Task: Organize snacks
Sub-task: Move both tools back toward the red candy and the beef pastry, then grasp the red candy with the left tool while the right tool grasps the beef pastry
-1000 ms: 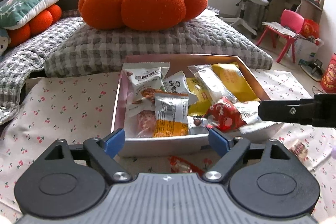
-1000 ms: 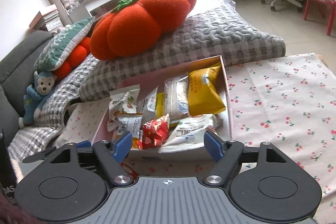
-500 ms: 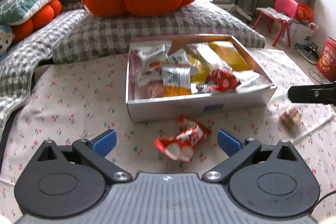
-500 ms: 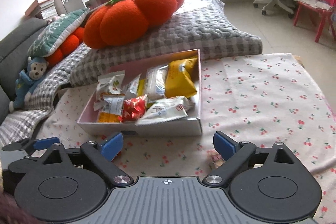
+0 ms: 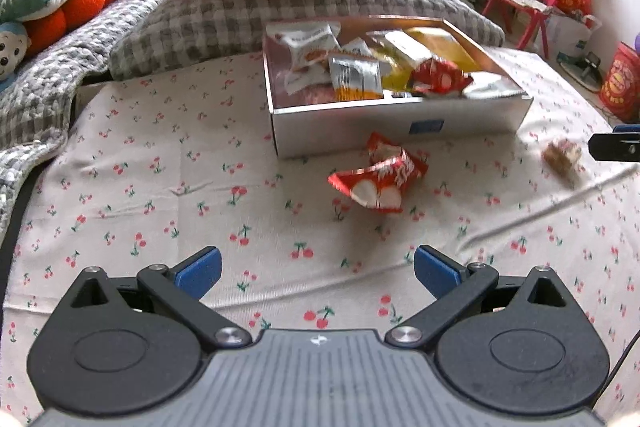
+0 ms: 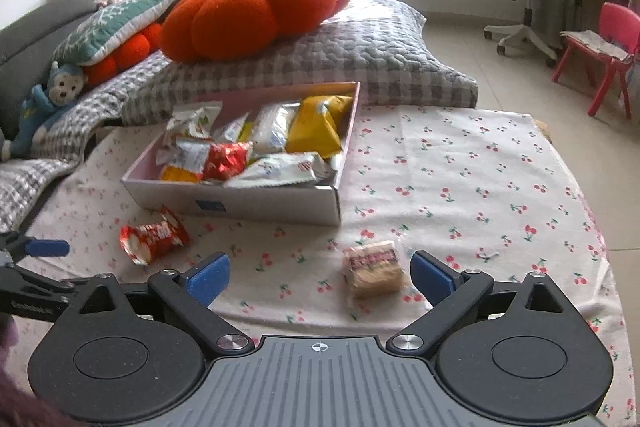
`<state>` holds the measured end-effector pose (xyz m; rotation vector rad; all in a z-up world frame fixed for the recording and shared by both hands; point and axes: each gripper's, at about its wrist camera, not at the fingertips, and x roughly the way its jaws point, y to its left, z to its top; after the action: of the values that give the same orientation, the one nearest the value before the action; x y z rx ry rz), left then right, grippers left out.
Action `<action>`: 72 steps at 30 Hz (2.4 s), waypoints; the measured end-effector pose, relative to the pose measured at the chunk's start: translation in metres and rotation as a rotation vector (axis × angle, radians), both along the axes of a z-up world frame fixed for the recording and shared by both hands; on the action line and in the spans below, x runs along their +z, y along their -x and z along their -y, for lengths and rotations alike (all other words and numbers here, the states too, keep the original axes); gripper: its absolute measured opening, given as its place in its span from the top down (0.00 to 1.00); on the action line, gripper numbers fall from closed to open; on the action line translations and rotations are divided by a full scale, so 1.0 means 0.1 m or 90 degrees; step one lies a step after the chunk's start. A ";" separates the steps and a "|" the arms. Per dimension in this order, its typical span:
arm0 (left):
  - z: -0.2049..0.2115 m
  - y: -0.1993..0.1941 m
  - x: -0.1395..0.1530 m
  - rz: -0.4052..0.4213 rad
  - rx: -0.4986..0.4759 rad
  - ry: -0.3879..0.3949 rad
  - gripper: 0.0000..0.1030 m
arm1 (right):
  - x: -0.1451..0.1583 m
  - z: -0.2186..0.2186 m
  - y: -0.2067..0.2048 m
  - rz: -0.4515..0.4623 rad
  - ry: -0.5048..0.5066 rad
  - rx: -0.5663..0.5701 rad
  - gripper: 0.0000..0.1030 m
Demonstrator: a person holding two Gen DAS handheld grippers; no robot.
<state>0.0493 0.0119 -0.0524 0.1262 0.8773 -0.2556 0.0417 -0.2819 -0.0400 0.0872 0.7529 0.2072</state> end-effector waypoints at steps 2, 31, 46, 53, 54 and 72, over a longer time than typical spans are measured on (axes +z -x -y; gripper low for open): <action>-0.01 0.01 -0.06 -0.006 -0.007 0.000 0.00 | -0.06 0.02 0.02 -0.002 0.016 -0.001 0.04; 0.19 -0.09 -0.34 0.081 -0.062 0.035 0.00 | -0.66 0.18 -0.18 0.008 0.072 -0.015 0.00; 0.31 -0.22 -0.34 0.105 -0.050 0.033 0.06 | -0.66 0.13 -0.32 0.000 0.073 -0.026 0.00; 0.34 -0.22 -0.31 0.114 -0.068 0.036 0.26 | -0.64 0.14 -0.34 -0.006 0.075 -0.020 0.00; 0.34 -0.23 -0.30 0.114 -0.069 0.036 0.28 | -0.64 0.13 -0.35 -0.006 0.076 -0.018 0.01; 0.36 -0.23 -0.25 0.111 -0.089 0.025 0.75 | -0.56 0.10 -0.33 0.005 0.073 0.004 0.45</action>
<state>0.0722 -0.0242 -0.0772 0.1703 0.6905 -0.3862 0.0751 -0.2917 -0.0959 -0.0251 0.7562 0.1697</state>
